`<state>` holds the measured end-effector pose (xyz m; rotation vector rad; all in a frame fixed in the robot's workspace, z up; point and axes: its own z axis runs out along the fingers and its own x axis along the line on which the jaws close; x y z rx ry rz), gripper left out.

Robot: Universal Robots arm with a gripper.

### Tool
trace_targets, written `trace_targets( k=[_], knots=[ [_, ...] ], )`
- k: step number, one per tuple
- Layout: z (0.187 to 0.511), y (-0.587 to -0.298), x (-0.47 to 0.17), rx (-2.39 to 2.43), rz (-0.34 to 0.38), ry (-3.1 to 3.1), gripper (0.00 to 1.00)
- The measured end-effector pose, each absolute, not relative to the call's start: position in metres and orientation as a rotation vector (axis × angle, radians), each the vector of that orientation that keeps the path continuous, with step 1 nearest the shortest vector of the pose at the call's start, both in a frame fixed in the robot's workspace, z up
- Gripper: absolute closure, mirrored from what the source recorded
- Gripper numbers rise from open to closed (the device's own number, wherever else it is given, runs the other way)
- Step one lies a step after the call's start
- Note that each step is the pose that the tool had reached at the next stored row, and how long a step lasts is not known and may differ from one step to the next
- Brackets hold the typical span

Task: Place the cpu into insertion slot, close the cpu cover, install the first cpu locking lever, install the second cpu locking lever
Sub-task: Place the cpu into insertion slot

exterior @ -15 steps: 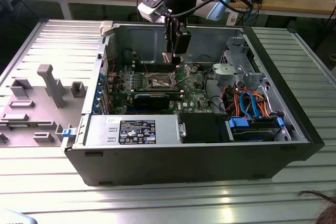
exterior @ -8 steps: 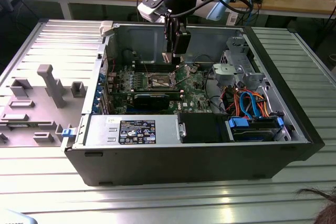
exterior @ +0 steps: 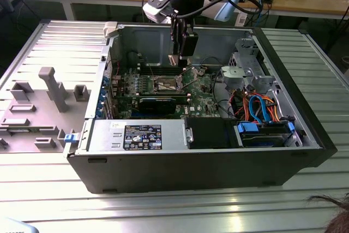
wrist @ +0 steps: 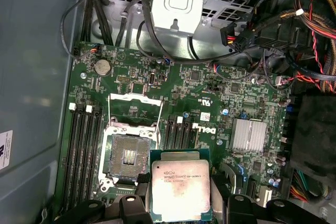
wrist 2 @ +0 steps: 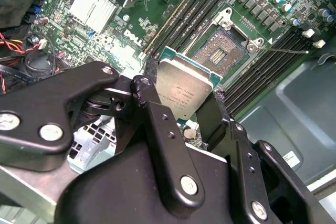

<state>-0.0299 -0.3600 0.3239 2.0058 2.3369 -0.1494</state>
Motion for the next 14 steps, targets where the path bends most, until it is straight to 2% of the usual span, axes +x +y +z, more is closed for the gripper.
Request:
trace_targets(
  k=[14],
  knots=[
    [0.3233,-0.36,-0.0299,2.014,-0.15,2.331,0.45]
  ],
)
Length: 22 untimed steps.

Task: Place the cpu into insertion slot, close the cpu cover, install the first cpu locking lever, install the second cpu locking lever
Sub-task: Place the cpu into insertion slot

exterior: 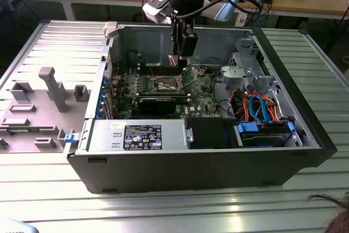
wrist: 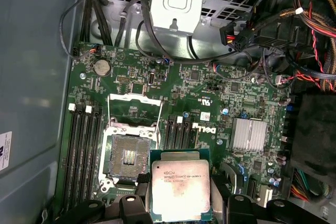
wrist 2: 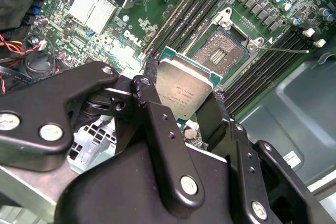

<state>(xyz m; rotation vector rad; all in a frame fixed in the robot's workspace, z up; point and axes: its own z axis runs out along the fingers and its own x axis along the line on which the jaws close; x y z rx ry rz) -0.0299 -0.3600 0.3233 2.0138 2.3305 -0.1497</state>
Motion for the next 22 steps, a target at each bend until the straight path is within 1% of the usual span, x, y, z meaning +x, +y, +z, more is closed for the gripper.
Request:
trace_targets(
  k=[22],
  knots=[
    [0.3218,-0.36,-0.0299,2.035,-0.15,2.313,0.45]
  ],
)
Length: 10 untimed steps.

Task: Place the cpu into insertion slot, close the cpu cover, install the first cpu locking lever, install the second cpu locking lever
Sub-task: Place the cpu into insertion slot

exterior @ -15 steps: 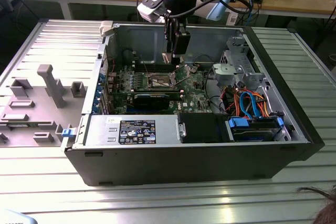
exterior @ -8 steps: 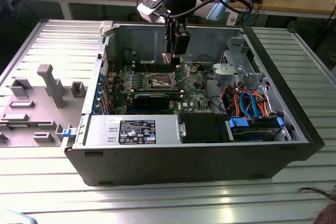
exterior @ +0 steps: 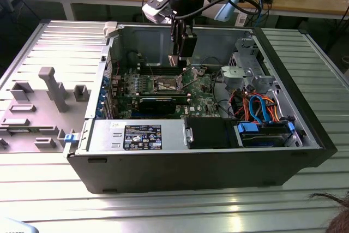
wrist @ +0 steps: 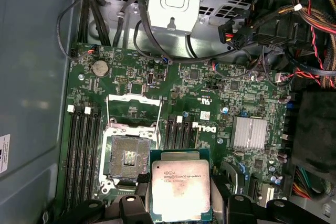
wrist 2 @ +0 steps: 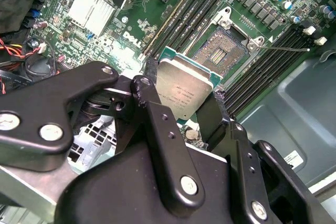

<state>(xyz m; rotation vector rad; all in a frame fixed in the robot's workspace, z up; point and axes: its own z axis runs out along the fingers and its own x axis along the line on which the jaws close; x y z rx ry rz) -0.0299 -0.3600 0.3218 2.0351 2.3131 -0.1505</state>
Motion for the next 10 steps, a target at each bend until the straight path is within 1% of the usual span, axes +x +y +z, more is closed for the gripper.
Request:
trace_targets(
  k=[10],
  knots=[
    [0.3214,-0.36,-0.0299,2.04,-0.151,2.309,0.45]
  ],
)
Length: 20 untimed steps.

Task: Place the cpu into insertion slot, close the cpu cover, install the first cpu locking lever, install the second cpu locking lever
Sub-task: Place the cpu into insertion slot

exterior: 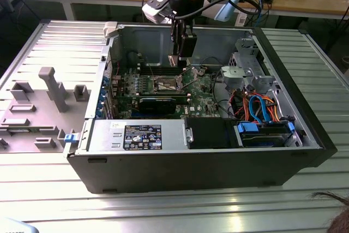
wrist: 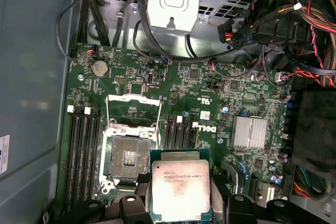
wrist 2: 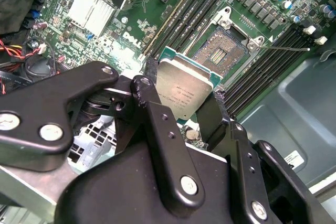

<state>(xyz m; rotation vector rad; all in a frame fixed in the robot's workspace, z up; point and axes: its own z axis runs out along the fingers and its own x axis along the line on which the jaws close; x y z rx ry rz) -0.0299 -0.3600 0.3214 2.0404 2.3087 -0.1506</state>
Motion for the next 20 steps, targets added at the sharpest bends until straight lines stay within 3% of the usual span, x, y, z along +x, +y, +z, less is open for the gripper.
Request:
trace_targets(
  k=[20],
  knots=[
    [0.3203,-0.36,-0.0299,2.052,-0.151,2.299,0.45]
  ],
)
